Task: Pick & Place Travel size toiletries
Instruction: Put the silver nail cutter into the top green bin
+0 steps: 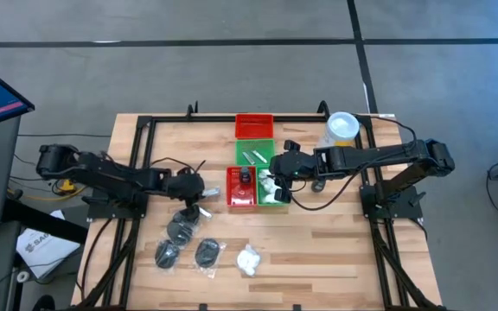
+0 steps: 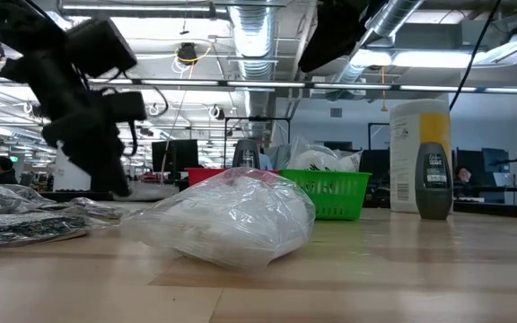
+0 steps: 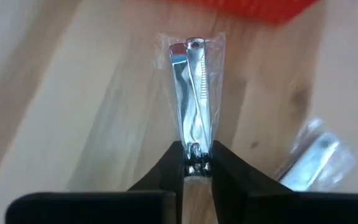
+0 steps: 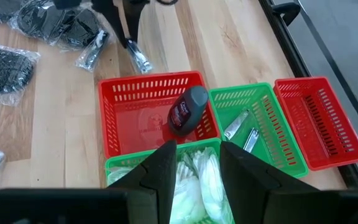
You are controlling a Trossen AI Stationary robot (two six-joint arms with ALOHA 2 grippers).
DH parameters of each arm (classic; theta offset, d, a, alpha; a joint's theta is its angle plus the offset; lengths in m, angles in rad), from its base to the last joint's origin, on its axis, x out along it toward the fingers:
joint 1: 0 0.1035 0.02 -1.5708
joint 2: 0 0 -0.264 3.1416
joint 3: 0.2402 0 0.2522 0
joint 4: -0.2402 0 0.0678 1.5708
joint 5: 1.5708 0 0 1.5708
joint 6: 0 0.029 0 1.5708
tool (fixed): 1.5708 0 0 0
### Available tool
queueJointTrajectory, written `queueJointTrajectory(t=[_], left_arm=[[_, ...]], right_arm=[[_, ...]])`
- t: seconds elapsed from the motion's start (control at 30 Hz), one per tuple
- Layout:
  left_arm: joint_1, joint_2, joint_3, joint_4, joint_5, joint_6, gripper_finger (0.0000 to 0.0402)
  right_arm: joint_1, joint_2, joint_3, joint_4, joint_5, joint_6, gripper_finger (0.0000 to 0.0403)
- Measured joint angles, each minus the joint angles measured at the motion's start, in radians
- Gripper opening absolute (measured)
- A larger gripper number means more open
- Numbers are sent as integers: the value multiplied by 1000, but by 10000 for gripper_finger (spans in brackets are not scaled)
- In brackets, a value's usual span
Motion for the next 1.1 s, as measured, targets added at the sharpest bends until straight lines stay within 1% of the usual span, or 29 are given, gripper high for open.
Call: queueJointTrajectory(t=[0.33,0.43,0.53,0.63,0.77,0.83,1.0,1.1], left_arm=[[-39,-245,0,25,-101,-1,40],[-52,-302,0,81,-114,11,40],[-67,-336,1,182,-114,58,40],[-80,-342,2,325,-122,128,40],[-89,-325,3,493,-122,241,40],[-89,-310,3,557,-114,270,40],[-89,-246,3,702,-105,322,40],[-89,-200,3,790,-81,346,40]], right_arm=[[-1,0,0,18,0,0,113],[-1,0,0,54,0,-1,113],[-1,0,0,95,0,-8,113],[-1,0,0,149,-1,-10,113],[1,0,0,233,-6,-57,113],[5,0,0,282,-37,-86,113],[7,0,0,404,-168,-142,113],[6,0,0,440,-192,-143,113]])
